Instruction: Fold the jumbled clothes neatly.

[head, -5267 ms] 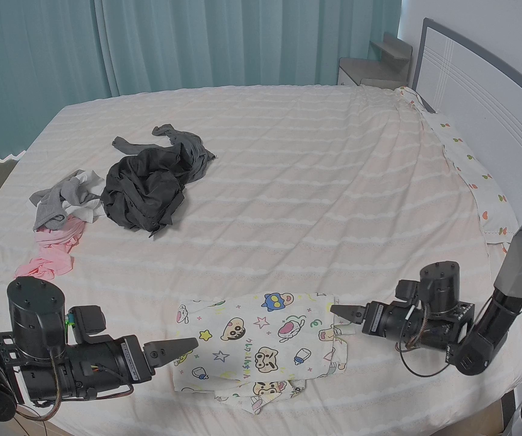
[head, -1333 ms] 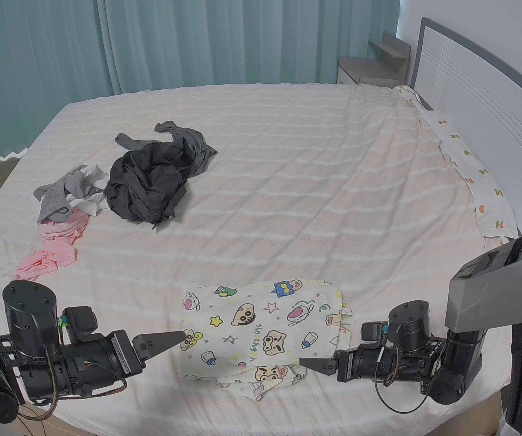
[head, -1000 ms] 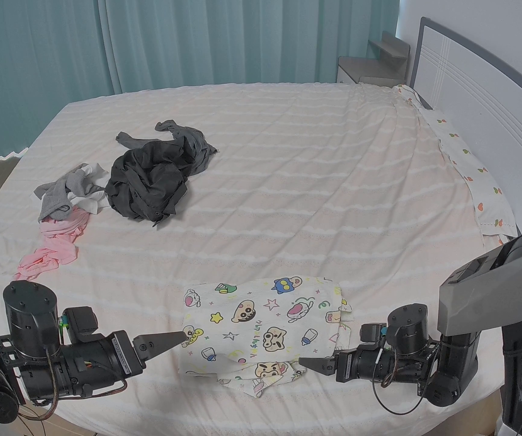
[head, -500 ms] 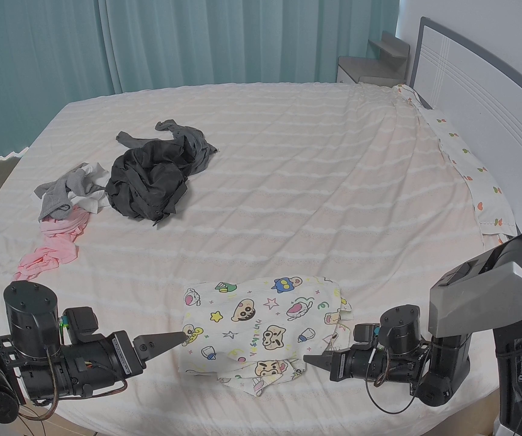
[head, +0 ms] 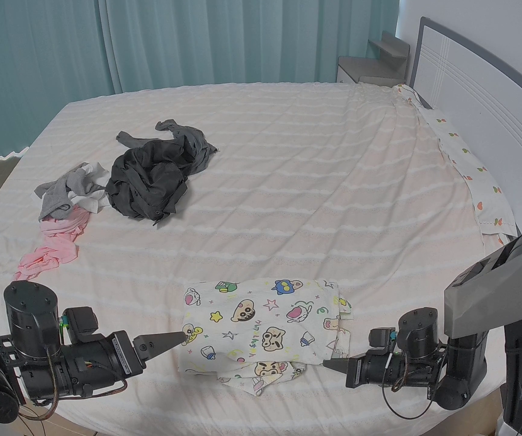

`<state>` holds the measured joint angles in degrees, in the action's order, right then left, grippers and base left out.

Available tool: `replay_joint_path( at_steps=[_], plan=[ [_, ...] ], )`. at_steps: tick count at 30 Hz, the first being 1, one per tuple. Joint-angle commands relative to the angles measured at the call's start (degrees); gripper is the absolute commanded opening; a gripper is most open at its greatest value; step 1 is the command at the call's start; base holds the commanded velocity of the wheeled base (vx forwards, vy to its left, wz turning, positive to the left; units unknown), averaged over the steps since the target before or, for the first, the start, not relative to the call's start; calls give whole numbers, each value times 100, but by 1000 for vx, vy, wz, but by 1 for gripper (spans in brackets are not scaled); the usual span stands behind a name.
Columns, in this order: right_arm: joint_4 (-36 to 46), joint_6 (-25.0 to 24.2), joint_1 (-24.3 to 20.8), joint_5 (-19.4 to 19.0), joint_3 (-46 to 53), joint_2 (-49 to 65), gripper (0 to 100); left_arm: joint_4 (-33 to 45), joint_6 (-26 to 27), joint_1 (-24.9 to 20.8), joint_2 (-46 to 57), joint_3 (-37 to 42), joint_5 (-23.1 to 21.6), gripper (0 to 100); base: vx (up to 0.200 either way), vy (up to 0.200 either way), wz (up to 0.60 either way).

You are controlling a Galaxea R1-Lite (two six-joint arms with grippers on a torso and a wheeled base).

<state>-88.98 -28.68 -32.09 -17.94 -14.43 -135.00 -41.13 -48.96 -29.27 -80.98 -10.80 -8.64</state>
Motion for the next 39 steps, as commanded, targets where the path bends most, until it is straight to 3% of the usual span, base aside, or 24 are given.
replay_joint_path(
  at_steps=[1,26,36,37,39],
  plan=[
    [-76,-23,132,-218,274,316,0,0,0,0,-5,-1,3,100,0,0,0],
    [-76,-23,581,-807,942,589,0,0,0,27,-14,-1,21,100,0,0,0],
    [-76,-41,704,-798,775,492,0,-9,27,35,-418,-54,65,100,0,0,0],
    [-76,-41,756,-798,731,483,100,-9,35,53,-515,-62,82,100,0,0,0],
    [-76,-41,809,-807,661,474,100,-27,35,141,-656,-98,108,100,0,0,0]
  ],
)
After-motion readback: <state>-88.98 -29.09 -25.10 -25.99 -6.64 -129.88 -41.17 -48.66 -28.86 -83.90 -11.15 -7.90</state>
